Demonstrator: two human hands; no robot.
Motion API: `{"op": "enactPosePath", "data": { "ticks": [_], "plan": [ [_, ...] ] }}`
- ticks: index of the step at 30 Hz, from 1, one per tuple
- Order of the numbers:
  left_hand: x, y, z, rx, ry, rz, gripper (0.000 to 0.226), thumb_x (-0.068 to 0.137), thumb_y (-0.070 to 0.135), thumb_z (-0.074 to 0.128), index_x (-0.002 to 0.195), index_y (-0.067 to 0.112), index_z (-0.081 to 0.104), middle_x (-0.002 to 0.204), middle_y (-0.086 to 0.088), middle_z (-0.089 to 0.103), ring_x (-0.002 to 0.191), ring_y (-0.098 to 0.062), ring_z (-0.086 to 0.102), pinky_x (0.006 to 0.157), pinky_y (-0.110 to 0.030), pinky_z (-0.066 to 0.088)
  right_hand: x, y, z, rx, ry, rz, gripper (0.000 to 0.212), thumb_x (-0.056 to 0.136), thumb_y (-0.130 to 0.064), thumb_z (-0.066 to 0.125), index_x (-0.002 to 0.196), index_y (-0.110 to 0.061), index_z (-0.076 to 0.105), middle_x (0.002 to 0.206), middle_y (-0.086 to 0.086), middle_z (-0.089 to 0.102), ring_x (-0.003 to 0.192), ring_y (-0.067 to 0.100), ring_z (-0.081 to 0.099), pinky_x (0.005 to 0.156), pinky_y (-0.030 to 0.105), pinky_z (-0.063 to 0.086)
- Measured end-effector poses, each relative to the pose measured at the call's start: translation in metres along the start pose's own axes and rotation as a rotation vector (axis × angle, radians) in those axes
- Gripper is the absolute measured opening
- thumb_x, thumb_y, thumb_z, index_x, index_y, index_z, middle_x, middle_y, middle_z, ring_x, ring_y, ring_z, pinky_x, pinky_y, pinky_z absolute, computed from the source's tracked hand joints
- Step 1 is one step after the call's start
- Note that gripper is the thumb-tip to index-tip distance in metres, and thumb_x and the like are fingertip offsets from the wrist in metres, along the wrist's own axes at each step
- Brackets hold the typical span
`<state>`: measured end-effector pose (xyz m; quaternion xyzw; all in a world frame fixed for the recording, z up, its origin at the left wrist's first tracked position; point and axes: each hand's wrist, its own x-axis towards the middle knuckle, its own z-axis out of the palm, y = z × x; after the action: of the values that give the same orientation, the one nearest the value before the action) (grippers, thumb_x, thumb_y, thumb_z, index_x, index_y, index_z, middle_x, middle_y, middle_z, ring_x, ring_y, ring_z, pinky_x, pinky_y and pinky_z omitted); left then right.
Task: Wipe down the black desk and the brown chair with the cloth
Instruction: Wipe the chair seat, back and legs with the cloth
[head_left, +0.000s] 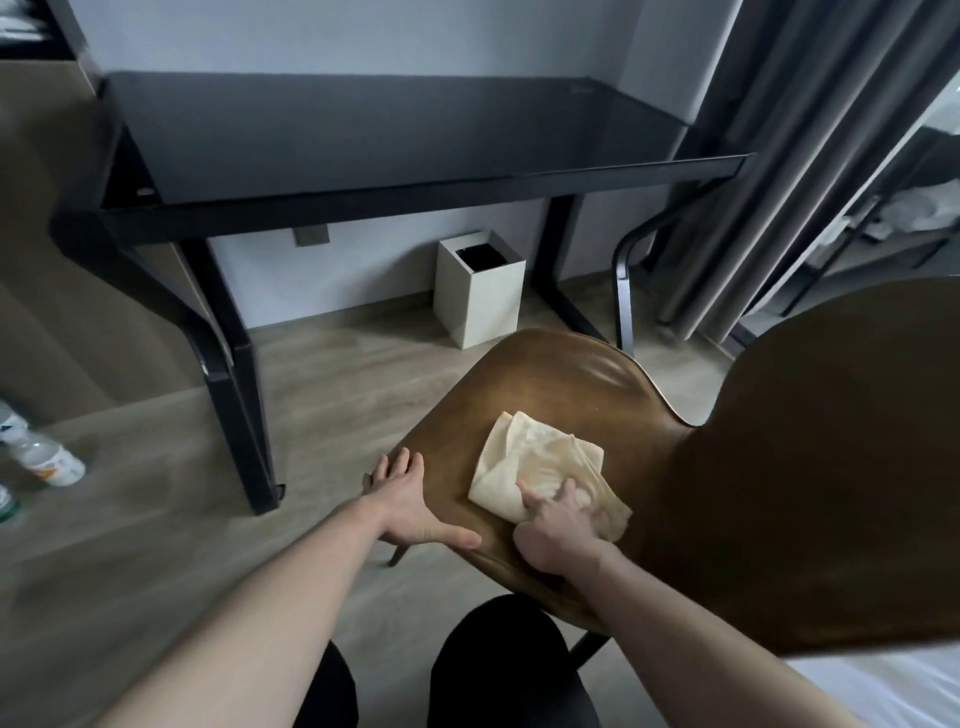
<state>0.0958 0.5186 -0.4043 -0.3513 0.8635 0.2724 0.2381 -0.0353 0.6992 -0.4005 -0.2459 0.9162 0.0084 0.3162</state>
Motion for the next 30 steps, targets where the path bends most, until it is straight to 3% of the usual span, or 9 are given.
{"op": "enactPosePath", "data": {
  "ticks": [4, 7, 11, 15, 20, 24, 30],
  "plan": [
    [0.003, -0.009, 0.001, -0.037, 0.009, 0.036, 0.172, 0.042, 0.101, 0.07, 0.167, 0.016, -0.012, 0.175, -0.003, -0.018, 0.161, -0.028, -0.02, 0.132, -0.047, -0.003, 0.011, -0.01, 0.006, 0.046, -0.017, -0.039, 0.072, 0.098, -0.058, 0.044, 0.16, -0.062, 0.007, 0.172, 0.011, -0.025, 0.149, 0.062, -0.026, 0.122, 0.075, -0.001],
    [0.006, -0.011, -0.003, -0.049, -0.008, 0.047, 0.169, 0.047, 0.098, 0.073, 0.168, 0.017, -0.012, 0.175, -0.002, -0.018, 0.16, -0.028, -0.021, 0.131, -0.046, -0.003, 0.028, -0.02, 0.011, 0.03, 0.047, -0.051, 0.069, 0.099, -0.073, 0.032, 0.159, -0.063, -0.001, 0.171, 0.009, -0.032, 0.147, 0.06, -0.032, 0.119, 0.078, -0.005],
    [0.015, -0.012, -0.003, -0.059, -0.02, 0.045, 0.172, 0.042, 0.1, 0.072, 0.168, 0.018, -0.012, 0.175, 0.0, -0.019, 0.16, -0.027, -0.023, 0.131, -0.049, -0.002, 0.073, -0.033, -0.008, -0.036, 0.136, -0.097, 0.07, 0.099, -0.078, 0.028, 0.156, -0.066, -0.01, 0.169, 0.008, -0.036, 0.151, 0.057, -0.028, 0.116, 0.082, -0.005],
    [0.021, -0.016, 0.002, -0.091, -0.006, 0.063, 0.174, 0.039, 0.1, 0.074, 0.168, 0.02, -0.012, 0.175, 0.003, -0.019, 0.159, -0.026, -0.025, 0.131, -0.051, -0.004, 0.126, -0.061, -0.044, -0.033, 0.189, -0.063, 0.078, 0.094, -0.085, 0.033, 0.157, -0.064, -0.009, 0.171, 0.009, -0.032, 0.153, 0.057, -0.022, 0.116, 0.084, -0.001],
    [0.027, -0.02, 0.005, -0.162, -0.024, 0.089, 0.178, 0.038, 0.097, 0.079, 0.166, 0.02, -0.017, 0.173, 0.005, -0.024, 0.157, -0.023, -0.031, 0.132, -0.049, 0.0, 0.174, -0.089, -0.066, -0.047, 0.188, 0.021, 0.096, 0.069, -0.106, 0.029, 0.154, -0.069, 0.007, 0.175, 0.006, -0.02, 0.155, 0.057, -0.012, 0.112, 0.085, 0.007],
    [0.028, -0.021, 0.005, -0.206, -0.031, 0.092, 0.178, 0.035, 0.094, 0.082, 0.167, 0.023, -0.015, 0.173, 0.008, -0.024, 0.156, -0.021, -0.032, 0.131, -0.047, -0.001, 0.158, -0.082, -0.061, -0.14, 0.215, -0.096, 0.06, 0.098, -0.076, 0.029, 0.156, -0.068, 0.015, 0.176, 0.001, -0.01, 0.156, 0.054, -0.007, 0.116, 0.077, 0.021],
    [0.018, -0.017, 0.007, -0.243, 0.009, 0.053, 0.18, 0.033, 0.094, 0.082, 0.168, 0.02, -0.01, 0.174, 0.004, -0.022, 0.158, -0.022, -0.029, 0.132, -0.047, 0.002, 0.099, -0.056, -0.038, -0.203, 0.145, -0.29, 0.055, 0.105, -0.066, 0.025, 0.159, -0.062, 0.015, 0.175, 0.007, -0.003, 0.155, 0.055, 0.0, 0.117, 0.075, 0.024]
  ]
}}
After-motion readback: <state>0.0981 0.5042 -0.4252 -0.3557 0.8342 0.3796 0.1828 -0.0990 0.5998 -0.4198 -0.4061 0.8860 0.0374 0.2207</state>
